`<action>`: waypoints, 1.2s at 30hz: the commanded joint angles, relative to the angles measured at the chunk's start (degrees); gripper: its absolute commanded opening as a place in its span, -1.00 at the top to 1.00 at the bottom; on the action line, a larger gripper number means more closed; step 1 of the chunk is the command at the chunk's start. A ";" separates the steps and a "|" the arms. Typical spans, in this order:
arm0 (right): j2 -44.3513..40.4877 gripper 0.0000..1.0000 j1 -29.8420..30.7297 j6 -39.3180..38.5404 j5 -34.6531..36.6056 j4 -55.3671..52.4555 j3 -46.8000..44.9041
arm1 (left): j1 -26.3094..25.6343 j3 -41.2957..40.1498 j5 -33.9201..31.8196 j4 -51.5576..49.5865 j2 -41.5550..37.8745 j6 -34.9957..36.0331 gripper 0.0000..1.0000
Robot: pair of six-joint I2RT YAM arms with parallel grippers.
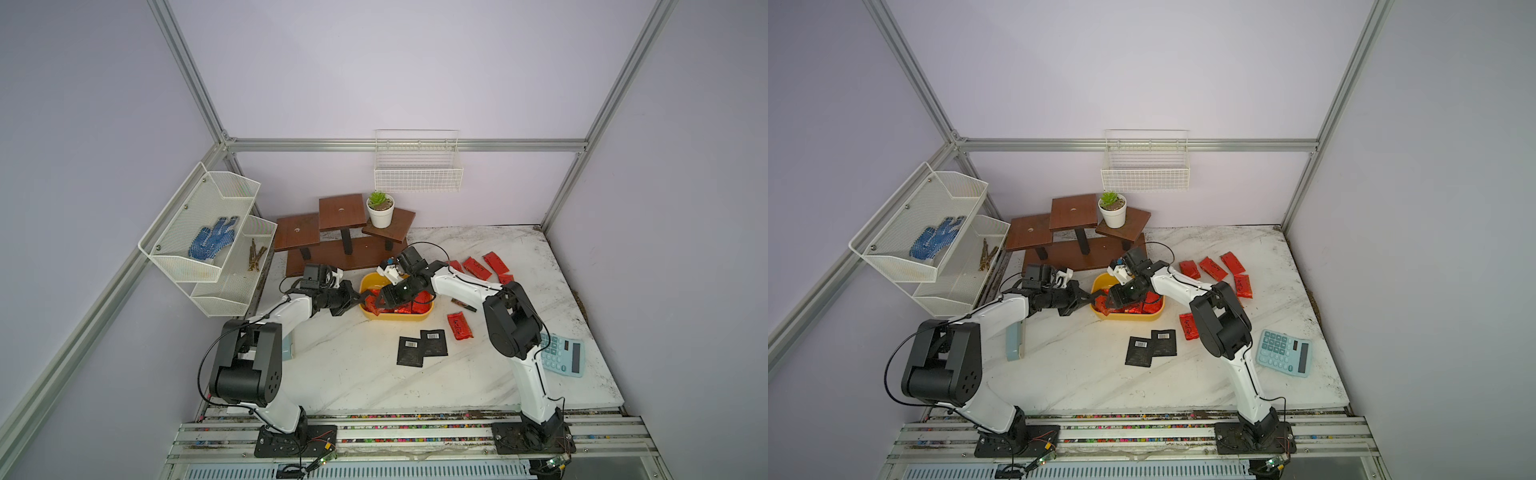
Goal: Take the tea bags out of the storage box
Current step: Pick up the tea bag from the storage box.
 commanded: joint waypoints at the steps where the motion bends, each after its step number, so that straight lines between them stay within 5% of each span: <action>1: -6.59 -0.17 -1.45 0.48 1.55 2.26 -3.67 | -0.42 1.99 0.96 -1.73 -2.64 2.01 1.00; 18: -29.35 -0.19 -5.98 2.74 0.12 6.62 -23.62 | -0.90 5.19 11.68 -15.55 -10.02 12.03 1.00; 29: -35.44 -0.18 -6.73 2.92 0.84 6.37 -27.94 | -5.88 -1.91 8.63 -22.45 -18.04 15.70 1.00; 36: -38.17 -0.14 -6.85 3.10 0.70 6.44 -30.70 | -12.89 -3.59 -2.01 -26.20 -14.90 16.70 1.00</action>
